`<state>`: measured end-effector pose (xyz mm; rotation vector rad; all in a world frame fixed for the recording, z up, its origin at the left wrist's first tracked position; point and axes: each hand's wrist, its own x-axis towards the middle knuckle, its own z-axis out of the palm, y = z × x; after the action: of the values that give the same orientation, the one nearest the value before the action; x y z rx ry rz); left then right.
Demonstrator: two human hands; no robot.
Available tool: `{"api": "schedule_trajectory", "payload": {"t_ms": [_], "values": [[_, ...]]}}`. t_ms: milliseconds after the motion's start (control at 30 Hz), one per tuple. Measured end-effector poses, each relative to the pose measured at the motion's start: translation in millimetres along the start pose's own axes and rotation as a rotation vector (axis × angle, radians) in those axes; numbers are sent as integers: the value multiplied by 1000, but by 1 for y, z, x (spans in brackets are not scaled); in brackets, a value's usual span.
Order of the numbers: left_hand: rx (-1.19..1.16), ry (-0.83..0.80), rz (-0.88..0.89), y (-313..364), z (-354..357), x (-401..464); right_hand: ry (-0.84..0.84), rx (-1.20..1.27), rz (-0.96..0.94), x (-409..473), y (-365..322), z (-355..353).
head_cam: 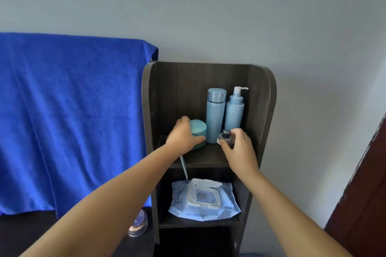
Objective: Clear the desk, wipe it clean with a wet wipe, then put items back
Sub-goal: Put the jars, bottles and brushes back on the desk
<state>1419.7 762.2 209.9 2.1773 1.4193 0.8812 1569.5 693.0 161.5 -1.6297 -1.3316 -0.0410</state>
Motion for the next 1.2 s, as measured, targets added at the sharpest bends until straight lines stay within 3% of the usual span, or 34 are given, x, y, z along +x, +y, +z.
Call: {"api": "schedule_trajectory", "payload": {"t_ms": [333,500,667,833,967,1200], "values": [[-322,51,173,-5,-96,-74,75,250,-189,-43,-99,-29],[-356,-15,174,-68,-151,-116,-44,380,-137,-95,-144,-1],[-291,-95,96,-159,-176,-132,-138,405,-88,-146,-171,77],[-209,-211,-62,-271,-142,-138,-342,240,130,-200,-135,189],[-10,-324,-180,-348,-86,-152,-457,45,313,-237,-80,256],[68,-362,-203,-408,-20,-165,-455,-162,301,-269,-56,313]]}}
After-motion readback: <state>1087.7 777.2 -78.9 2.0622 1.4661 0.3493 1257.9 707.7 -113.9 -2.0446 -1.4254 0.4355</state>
